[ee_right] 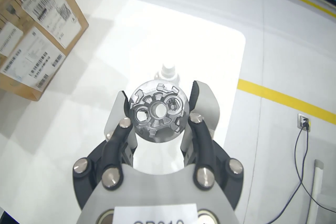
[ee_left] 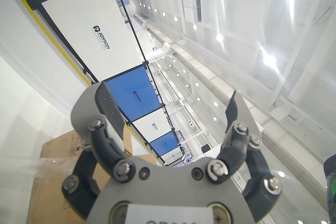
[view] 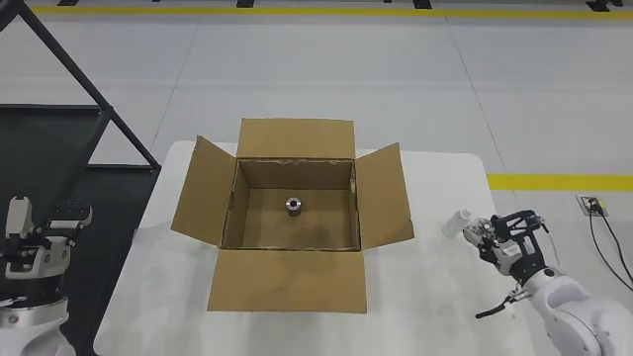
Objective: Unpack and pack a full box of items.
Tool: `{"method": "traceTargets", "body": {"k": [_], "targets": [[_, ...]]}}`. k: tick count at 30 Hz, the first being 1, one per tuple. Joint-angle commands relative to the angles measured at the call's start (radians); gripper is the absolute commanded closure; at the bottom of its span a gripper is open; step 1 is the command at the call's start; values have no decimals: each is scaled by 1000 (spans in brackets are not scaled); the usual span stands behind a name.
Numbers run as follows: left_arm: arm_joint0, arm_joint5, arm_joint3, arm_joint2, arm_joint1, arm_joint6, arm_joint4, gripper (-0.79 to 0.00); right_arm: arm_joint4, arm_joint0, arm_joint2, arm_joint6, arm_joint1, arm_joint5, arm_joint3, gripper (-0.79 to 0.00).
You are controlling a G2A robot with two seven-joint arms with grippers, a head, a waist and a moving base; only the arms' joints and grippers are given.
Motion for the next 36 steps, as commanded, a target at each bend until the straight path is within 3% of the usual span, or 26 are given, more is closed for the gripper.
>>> {"method": "traceTargets", "body": {"k": [1, 9, 17, 25, 36], "targets": [[0, 0, 0, 0, 0, 0, 0, -785, 21, -11, 1, 19, -2, 63, -83, 0], [0, 0, 0, 0, 0, 0, 0, -785, 88, -7, -32, 77, 0, 140, -325, 0], [0, 0, 0, 0, 0, 0, 0, -785, 77, 97, -194, 176, 8, 70, -392, 0], [0, 0, 0, 0, 0, 0, 0, -785, 9, 265, -447, 250, 1, 65, -338, 0], [0, 0, 0, 0, 0, 0, 0, -785, -23, 501, -773, 268, -44, 125, -128, 0]]}}
